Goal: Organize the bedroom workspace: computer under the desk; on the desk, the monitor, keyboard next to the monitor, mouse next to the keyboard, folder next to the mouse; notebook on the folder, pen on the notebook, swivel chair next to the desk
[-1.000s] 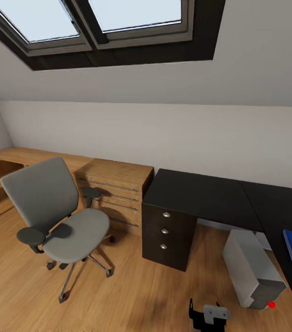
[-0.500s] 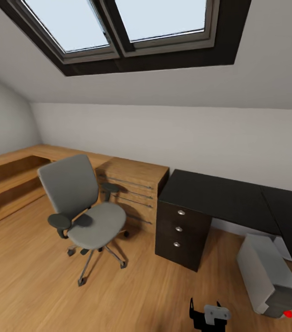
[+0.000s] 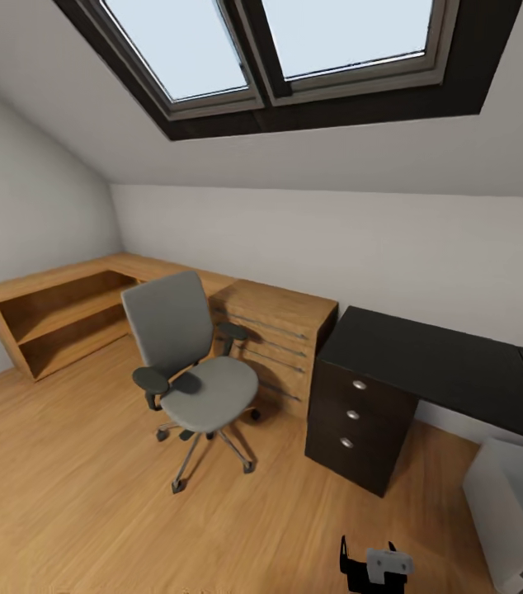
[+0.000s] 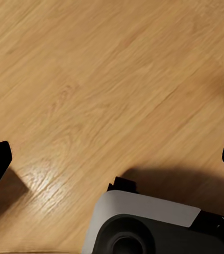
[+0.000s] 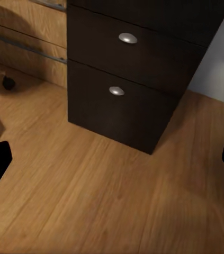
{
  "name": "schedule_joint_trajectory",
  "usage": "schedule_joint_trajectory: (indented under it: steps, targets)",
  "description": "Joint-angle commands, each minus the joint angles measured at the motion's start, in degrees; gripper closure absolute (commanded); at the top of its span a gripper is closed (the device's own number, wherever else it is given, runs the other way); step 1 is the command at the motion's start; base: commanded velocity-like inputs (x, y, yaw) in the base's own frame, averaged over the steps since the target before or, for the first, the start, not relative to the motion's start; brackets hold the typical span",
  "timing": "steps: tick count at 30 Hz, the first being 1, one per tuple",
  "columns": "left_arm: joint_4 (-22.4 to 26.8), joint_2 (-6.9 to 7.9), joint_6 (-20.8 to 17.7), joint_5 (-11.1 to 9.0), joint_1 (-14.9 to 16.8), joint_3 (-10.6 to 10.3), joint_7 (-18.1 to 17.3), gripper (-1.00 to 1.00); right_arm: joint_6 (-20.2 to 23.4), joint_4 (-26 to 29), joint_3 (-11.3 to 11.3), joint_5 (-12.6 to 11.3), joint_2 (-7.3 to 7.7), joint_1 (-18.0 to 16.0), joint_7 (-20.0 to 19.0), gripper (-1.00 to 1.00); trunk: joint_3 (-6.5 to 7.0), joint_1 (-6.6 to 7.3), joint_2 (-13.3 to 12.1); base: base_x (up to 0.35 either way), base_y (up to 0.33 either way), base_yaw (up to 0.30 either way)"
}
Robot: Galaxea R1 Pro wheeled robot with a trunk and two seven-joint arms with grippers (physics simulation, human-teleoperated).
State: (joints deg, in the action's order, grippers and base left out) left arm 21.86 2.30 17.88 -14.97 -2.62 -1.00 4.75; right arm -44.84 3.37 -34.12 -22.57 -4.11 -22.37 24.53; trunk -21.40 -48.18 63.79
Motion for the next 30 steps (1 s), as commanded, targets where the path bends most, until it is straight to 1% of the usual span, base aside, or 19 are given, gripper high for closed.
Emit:
schedule_joint_trajectory:
  steps: [1,14,30]
  targets:
    - [0.1,0.02,0.0,-0.1,0.0,-0.1,0.2,-1.0,-0.1,0.0,-0.5,-0.3,-0.02,0.0,0.3,-1.0,-0.05,-0.01,0.0,0.0,0.0,0.291]
    - [0.1,-0.06,0.0,-0.1,0.0,-0.1,0.2,-1.0,-0.1,0.0,-0.4,-0.7,-0.02,0.0,0.4,-1.0,-0.05,-0.01,0.0,0.0,0.0,0.296]
    - [0.1,-0.1,0.0,-0.1,0.0,-0.1,0.2,-1.0,-0.1,0.1,-0.4,-0.6,-0.1,0.0,0.6,-1.0,-0.09,-0.01,0.0,0.0,0.0,0.3]
